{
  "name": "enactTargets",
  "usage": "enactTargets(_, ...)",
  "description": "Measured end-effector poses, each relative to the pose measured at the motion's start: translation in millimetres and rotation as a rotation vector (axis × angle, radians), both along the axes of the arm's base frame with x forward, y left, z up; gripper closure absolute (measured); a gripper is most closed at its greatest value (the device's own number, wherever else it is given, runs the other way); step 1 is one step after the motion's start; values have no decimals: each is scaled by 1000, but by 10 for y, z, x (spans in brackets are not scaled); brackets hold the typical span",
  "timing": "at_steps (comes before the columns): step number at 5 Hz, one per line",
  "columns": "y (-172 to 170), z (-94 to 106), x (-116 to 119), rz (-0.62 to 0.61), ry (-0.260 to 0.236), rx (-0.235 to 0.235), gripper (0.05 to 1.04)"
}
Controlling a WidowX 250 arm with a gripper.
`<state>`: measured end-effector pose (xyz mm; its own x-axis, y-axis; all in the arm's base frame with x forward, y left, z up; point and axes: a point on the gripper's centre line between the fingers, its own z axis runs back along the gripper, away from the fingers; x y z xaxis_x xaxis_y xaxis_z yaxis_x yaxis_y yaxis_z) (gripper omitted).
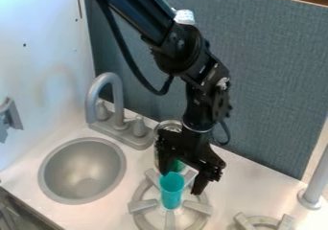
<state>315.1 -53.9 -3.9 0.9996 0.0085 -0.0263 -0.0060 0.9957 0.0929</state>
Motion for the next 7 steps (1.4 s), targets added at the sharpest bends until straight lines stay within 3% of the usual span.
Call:
enactTargets(1,11,-120,-54,3,37,8,83)
enactTargets(2,67,-151,3,-10,0,46,83)
enactTargets(3,45,-227,3,-40,30,96,83)
enactTargets(6,-29,-395,148,-54,22,90,83)
enactTargets(7,-24,-489,172,-53,42,98,83)
